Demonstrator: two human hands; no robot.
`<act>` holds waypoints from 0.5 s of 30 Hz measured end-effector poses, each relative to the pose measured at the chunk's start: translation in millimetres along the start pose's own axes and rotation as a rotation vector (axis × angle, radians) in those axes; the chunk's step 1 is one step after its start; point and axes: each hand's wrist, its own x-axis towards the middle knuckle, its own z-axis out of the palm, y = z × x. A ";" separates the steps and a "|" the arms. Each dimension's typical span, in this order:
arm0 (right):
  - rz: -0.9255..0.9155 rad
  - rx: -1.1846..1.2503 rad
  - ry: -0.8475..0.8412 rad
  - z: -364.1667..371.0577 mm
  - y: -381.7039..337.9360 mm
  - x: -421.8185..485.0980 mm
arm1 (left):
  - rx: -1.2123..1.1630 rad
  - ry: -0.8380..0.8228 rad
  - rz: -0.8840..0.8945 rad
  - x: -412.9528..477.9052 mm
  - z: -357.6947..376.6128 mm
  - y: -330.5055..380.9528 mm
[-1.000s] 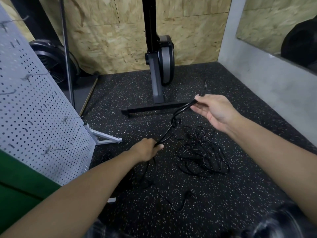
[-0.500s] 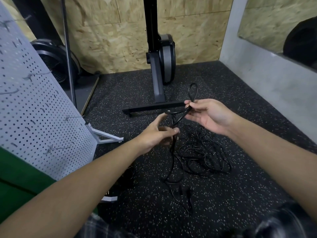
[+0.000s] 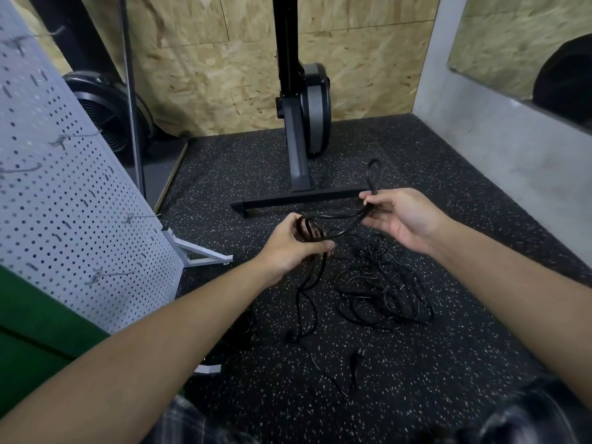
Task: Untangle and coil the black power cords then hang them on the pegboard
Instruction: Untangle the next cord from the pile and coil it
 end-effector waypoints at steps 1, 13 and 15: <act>-0.004 -0.001 0.027 -0.8 0.0 0.2 | 0.002 0.013 0.012 0.4 -1.2 -0.7; 0.220 -0.444 0.112 -19.5 16.6 7.1 | 0.085 -0.031 0.112 -1.9 -0.5 -2.1; 0.200 -0.688 0.102 -23.8 22.9 10.4 | 0.006 -0.078 0.082 -4.5 0.6 0.4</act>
